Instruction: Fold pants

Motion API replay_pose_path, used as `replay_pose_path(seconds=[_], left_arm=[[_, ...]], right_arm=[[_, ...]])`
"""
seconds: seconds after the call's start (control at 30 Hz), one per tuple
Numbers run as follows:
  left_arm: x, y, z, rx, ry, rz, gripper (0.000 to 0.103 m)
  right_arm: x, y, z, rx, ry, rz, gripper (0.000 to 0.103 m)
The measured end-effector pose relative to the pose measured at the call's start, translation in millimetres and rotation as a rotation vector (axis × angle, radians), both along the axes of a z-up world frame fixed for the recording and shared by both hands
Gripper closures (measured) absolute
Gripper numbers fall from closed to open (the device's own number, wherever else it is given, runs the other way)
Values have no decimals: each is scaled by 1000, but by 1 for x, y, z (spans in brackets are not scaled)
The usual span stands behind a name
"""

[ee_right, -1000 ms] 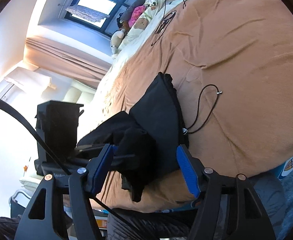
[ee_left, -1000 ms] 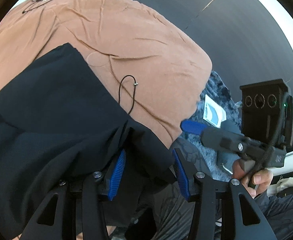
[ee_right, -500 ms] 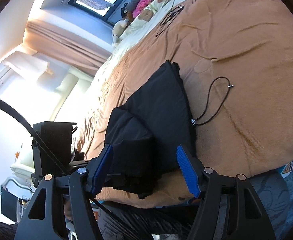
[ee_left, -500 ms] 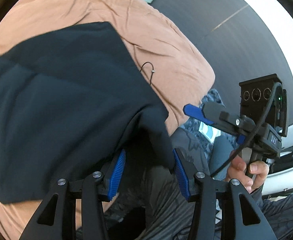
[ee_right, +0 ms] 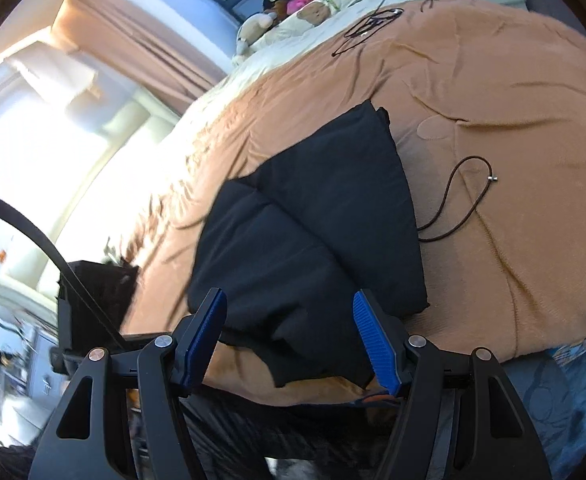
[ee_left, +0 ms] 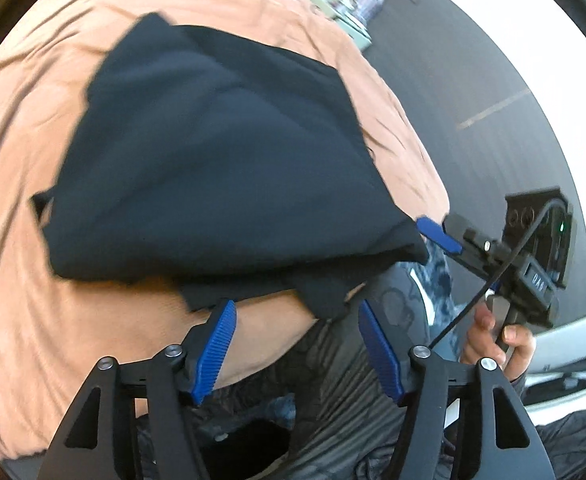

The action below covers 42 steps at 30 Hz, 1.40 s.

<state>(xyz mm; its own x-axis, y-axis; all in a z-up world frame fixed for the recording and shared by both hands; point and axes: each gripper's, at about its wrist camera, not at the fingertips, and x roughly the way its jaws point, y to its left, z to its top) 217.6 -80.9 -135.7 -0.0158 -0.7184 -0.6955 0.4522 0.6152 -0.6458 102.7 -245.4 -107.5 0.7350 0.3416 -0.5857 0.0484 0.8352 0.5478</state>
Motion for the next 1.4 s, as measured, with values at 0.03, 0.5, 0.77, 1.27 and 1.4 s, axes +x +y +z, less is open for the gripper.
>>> replay_pose_path(seconds=[0.03,0.5,0.77,1.27,1.4], left_arm=[[2,8,-4,-7,7,27,36],[28,48,-47,-175,101,254,30],[39,56,-52,-244,86,406,30],[42,74,22,-249,-139,476,70],[53,63,45,-265,-182,448,73]], right_arm=[[1,3,0,-18,7,1,39],[-10,17,0,-128,88,-7,39],[-8,29,-1,-207,103,32,39],[-8,38,-7,-222,89,82,39],[-12,34,-7,-203,63,82,39]])
